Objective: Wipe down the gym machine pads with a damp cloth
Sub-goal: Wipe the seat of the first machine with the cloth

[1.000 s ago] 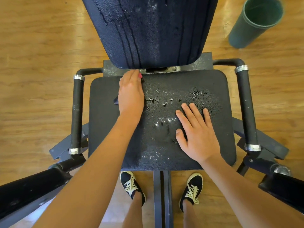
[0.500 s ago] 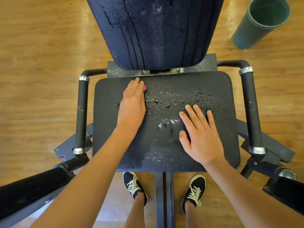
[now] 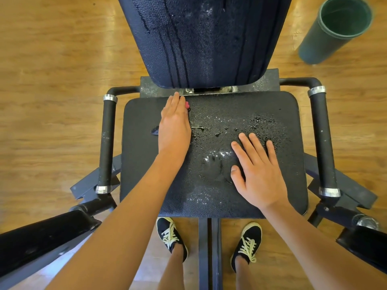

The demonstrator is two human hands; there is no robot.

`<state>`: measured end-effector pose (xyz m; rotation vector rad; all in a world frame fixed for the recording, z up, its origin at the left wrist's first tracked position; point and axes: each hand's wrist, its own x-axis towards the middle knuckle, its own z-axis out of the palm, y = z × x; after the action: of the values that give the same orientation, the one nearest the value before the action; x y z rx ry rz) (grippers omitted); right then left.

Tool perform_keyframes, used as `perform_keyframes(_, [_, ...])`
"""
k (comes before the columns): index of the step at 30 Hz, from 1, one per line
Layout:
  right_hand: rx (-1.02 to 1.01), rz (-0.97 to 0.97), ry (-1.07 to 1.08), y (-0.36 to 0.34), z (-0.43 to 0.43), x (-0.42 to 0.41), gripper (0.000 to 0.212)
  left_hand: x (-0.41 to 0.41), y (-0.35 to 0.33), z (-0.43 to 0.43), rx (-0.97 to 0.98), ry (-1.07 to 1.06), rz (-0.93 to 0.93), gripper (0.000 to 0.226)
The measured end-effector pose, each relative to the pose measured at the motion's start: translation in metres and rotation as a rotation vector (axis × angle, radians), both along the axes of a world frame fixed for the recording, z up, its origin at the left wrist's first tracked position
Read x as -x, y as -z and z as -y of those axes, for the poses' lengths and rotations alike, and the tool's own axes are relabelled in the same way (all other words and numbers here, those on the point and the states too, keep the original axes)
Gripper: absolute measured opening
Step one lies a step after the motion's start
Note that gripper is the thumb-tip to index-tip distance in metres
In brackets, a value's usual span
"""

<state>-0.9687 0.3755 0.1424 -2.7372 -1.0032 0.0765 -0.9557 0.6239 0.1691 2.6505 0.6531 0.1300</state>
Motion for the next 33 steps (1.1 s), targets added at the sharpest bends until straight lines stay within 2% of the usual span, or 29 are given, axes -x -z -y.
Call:
perform_keyframes(5, [-0.001,-0.007,0.004,0.000,-0.001,0.001,0.056,0.019,-0.002,0.003,0.021,0.074,-0.019,0.037])
perform_keyframes(12, [0.019,-0.017,0.006,-0.002,-0.002,0.001,0.057,0.071,-0.001,0.029,0.013,0.073,-0.005,0.041])
perform_keyframes(24, [0.011,-0.017,0.005,-0.003,-0.001,0.000,0.057,0.028,0.003,0.004,0.015,0.081,-0.015,0.041])
perform_keyframes(33, [0.017,-0.019,0.012,-0.002,-0.002,0.000,0.057,0.078,0.000,0.028,0.082,0.019,0.026,0.037])
